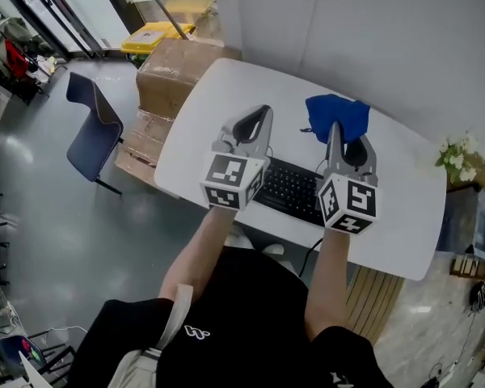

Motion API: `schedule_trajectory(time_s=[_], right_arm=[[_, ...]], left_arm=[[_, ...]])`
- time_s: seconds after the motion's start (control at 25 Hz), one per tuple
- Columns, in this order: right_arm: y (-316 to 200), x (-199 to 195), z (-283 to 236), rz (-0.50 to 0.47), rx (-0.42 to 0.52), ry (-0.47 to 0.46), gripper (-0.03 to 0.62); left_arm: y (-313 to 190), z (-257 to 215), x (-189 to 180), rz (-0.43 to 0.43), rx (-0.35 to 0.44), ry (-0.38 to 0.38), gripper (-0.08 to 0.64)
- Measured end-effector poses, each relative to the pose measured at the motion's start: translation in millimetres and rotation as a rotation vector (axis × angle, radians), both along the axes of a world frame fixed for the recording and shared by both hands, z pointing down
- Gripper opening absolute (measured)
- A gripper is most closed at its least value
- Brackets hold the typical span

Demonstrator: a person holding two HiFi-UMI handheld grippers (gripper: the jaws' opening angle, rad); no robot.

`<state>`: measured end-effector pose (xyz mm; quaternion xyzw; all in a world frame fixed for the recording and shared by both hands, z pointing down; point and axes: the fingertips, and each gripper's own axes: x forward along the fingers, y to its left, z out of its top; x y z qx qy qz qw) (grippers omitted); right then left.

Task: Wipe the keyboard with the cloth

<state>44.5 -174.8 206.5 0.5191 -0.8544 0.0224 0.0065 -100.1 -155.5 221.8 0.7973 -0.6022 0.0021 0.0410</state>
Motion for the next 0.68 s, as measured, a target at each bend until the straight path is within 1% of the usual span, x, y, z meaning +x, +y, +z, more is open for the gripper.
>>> schedule_trajectory(time_s=[0.12,0.28,0.36,0.48,0.68], right_arm=[[5,-6,-6,-0.002,0.012,0.004,0.074],[15,-8,-5,-0.007,0.005,0.02,0.074],[17,-8,-8,-0.015,0.014,0.023,0.074],[18,-7,-11,-0.019,0.032,0.022,0.074],[23,-2,-10,-0.029,0.034,0.03,0.074]], left_arm=[[3,-6,-2,0.007,0.013,0.008,-0.003],[12,-5,0,0.017,0.006,0.023,-0.003],[12,-7,1,0.016,0.014,0.029,-0.003],[12,-10,6,0.018,0.029,0.023,-0.003],[19,-6,17,0.026,0.026,0.023,-0.003]])
